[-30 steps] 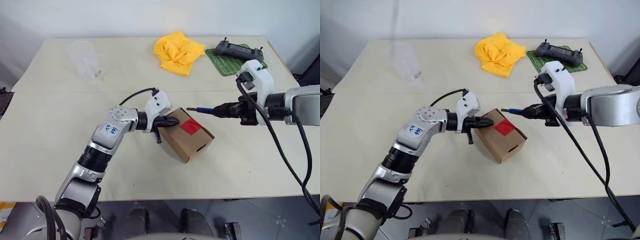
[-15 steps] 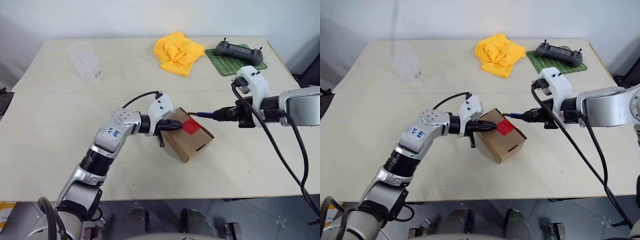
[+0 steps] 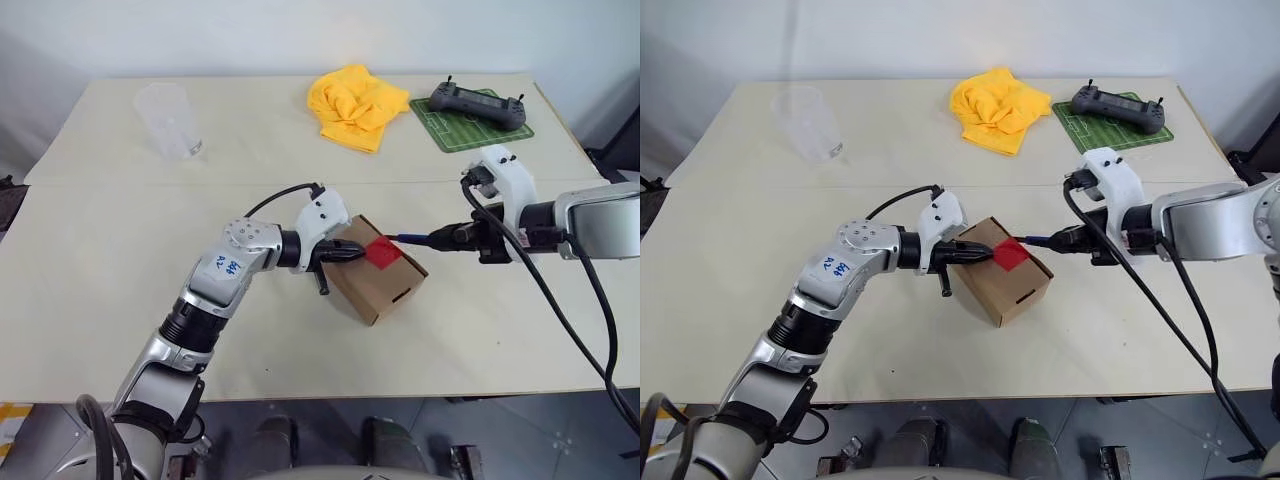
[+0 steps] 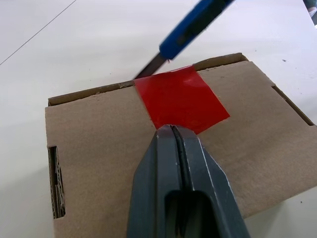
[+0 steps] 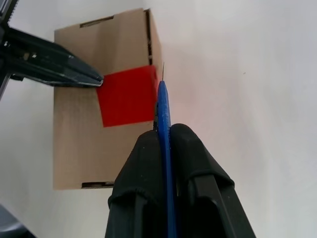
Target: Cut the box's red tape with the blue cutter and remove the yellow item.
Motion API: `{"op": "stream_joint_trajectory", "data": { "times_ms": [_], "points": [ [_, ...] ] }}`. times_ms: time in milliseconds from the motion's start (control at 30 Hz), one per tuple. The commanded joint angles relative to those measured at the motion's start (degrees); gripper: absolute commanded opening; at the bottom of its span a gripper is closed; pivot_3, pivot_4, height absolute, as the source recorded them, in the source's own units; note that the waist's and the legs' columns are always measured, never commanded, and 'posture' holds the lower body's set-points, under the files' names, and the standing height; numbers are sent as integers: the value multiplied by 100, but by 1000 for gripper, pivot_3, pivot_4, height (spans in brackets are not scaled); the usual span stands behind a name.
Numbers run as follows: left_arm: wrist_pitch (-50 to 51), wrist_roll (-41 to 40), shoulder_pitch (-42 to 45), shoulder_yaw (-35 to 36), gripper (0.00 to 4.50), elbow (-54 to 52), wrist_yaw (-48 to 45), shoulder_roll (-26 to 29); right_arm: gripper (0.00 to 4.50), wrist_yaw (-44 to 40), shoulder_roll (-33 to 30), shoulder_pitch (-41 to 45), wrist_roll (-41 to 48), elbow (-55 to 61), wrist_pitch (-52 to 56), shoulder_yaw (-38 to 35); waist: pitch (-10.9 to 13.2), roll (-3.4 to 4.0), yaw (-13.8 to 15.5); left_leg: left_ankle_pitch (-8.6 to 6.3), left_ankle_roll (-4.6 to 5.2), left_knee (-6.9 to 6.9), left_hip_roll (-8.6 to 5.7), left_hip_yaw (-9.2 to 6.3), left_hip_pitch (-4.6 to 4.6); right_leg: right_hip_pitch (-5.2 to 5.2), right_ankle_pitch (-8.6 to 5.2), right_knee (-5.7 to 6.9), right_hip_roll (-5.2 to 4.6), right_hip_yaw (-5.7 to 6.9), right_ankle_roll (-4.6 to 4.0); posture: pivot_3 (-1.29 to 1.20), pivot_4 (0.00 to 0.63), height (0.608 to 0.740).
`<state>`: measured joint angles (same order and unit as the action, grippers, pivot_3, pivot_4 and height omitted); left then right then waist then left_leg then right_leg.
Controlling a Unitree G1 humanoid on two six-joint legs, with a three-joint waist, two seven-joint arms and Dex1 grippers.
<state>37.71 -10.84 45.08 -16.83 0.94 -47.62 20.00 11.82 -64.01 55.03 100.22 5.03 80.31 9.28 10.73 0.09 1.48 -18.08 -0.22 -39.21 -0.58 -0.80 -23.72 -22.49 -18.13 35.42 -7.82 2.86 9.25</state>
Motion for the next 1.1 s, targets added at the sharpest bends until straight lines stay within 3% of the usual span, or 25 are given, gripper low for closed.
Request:
{"op": "stream_joint_trajectory", "data": {
  "times_ms": [33,500,1100],
  "points": [
    [51,27,-58,-49,0,-32,7,-12,73,-63,37,315,92,5,-80,-315,0,0,-1,0,0,0,0,0,1,0,0,1,0,0,0,0,150,740],
    [126,30,-42,-86,0,-90,-32,17,73,63,288,-48,146,310,-178,-302,-1,0,-6,0,0,0,-2,1,4,1,0,7,-2,-1,0,0,150,740],
    [130,68,-53,-88,0,-120,-75,103,73,-268,6,-617,-366,351,-125,-683,-1,0,2,1,0,0,-4,3,10,3,0,12,-4,-3,-1,0,150,740]
  ]
}}
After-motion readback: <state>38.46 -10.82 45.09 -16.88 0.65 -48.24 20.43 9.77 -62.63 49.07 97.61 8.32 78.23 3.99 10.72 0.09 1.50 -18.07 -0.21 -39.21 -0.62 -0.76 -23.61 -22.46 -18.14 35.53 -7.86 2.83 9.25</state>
